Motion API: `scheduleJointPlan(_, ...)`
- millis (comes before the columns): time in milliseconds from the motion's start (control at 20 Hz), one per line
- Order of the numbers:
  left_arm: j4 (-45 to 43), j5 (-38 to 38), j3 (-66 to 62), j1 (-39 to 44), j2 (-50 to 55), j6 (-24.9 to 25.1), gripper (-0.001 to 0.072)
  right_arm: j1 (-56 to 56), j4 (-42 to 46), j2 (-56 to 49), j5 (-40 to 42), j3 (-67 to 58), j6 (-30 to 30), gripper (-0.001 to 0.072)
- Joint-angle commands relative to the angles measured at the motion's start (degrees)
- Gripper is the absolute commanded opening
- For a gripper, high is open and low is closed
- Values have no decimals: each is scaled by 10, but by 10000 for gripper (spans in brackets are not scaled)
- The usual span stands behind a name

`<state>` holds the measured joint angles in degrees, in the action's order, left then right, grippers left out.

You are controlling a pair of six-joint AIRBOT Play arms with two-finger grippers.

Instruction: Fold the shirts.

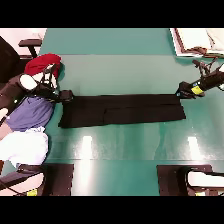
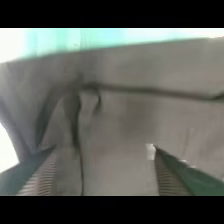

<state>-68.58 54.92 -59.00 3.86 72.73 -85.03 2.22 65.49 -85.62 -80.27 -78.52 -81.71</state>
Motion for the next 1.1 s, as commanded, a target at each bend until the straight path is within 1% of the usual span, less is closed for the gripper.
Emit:
scheduleJointPlan(0, 2, 20, -44, 0, 29, -5, 713, 36, -75, -27, -4, -36, 47, 330)
scheduleJointPlan(50, 5, 43, -57, 0, 26, -5, 712, 56, -70, -20, -12, -28, 57, 342)
scheduleJointPlan(100, 17, 57, -63, 0, 24, -4, 583, 82, -71, -8, -18, -7, 66, 461)
scheduleJointPlan(150, 27, 68, -66, 0, 24, 2, 278, 109, -71, 5, -20, 19, 72, 515)
scheduleJointPlan(200, 40, 72, -66, 0, 24, 12, 56, 138, -71, 14, -20, 47, 80, 515)
scheduleJointPlan(250, 59, 70, -66, 1, 24, 23, 23, 169, -71, 19, -18, 74, 88, 516)
scheduleJointPlan(300, 85, 68, -66, 1, 25, 28, 23, 197, -72, 19, -18, 95, 89, 518)
scheduleJointPlan(400, 131, 66, -65, 1, 26, 30, 23, 241, -95, 7, -16, 133, 109, 558)
scheduleJointPlan(500, 146, 50, -64, 16, 28, 29, 22, 258, -122, -21, -19, 149, 126, 558)
scheduleJointPlan(650, 145, 30, -63, 60, 29, 27, 22, 238, -146, -62, -2, 158, 134, 558)
scheduleJointPlan(800, 146, -6, -63, 104, 29, -12, 22, 197, -176, -91, 14, 157, 142, 556)
scheduleJointPlan(850, 146, -18, -63, 117, 29, -16, 22, 182, -179, -96, 26, 157, 145, 553)
scheduleJointPlan(900, 146, -34, -63, 130, 29, -16, 21, 168, -178, -97, 40, 157, 146, 493)
scheduleJointPlan(950, 146, -50, -63, 143, 29, -16, 21, 155, -179, -97, 50, 156, 150, 339)
scheduleJointPlan(1000, 146, -69, -63, 156, 29, -16, 21, 145, -178, -96, 50, 149, 159, 206)
scheduleJointPlan(1050, 146, -83, -64, 166, 31, -16, 21, 139, -178, -94, 43, 139, 166, 94)
